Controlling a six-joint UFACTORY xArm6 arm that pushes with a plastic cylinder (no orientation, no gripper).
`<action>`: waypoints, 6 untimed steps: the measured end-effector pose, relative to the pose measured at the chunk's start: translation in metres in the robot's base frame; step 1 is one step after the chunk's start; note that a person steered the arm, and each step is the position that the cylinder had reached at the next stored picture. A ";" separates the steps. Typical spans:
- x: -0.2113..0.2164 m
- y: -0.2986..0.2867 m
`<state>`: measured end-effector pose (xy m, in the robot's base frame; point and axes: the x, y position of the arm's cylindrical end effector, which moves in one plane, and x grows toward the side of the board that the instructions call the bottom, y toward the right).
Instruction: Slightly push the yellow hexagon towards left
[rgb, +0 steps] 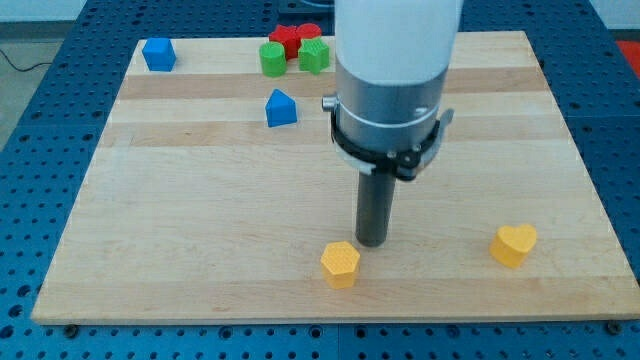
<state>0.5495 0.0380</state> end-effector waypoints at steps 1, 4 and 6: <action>0.032 0.027; 0.048 -0.013; 0.030 -0.012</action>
<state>0.5796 0.0262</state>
